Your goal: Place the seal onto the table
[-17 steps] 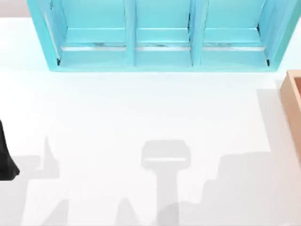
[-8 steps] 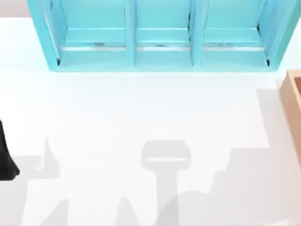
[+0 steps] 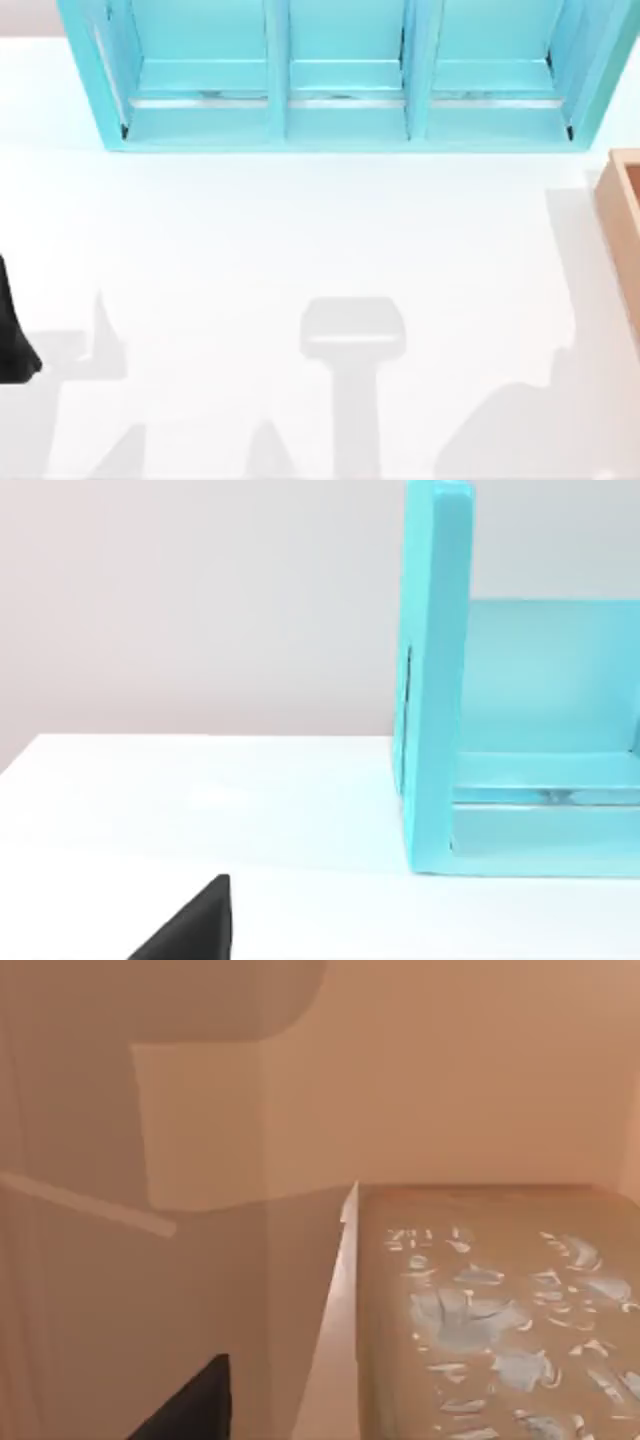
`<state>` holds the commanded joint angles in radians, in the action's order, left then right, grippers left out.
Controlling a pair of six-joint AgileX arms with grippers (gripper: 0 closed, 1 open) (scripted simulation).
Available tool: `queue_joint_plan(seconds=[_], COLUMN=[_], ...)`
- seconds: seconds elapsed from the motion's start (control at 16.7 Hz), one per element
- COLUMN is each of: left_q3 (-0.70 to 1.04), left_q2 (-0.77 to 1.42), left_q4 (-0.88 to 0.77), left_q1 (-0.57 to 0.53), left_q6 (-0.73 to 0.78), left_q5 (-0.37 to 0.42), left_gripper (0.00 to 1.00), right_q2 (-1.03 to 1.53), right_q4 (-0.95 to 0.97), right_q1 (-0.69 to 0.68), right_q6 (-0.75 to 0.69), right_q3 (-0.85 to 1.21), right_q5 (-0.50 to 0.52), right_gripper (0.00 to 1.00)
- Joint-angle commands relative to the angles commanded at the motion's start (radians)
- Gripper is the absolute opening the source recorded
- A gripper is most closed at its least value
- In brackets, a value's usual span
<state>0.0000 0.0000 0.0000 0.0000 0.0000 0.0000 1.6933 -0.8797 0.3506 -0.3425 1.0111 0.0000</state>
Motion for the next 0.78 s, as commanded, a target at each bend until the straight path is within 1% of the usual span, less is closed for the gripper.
queue_joint_plan(seconds=[0.12, 0.36, 0.78], left_q3=[0.0, 0.0, 0.0], left_q2=[0.0, 0.0, 0.0], left_q4=[0.0, 0.0, 0.0], left_q1=[0.0, 0.0, 0.0], left_q6=[0.0, 0.0, 0.0], left_q5=[0.0, 0.0, 0.0], left_gripper=[1.0, 1.0, 1.0], right_q2=[0.015, 0.016, 0.016], right_q4=[0.041, 0.045, 0.045], right_q1=[0.0, 0.0, 0.0], right_q6=[0.0, 0.0, 0.0], right_q3=[-0.033, -0.037, -0.037], right_q5=[0.0, 0.0, 0.0], right_gripper=[1.0, 1.0, 0.47])
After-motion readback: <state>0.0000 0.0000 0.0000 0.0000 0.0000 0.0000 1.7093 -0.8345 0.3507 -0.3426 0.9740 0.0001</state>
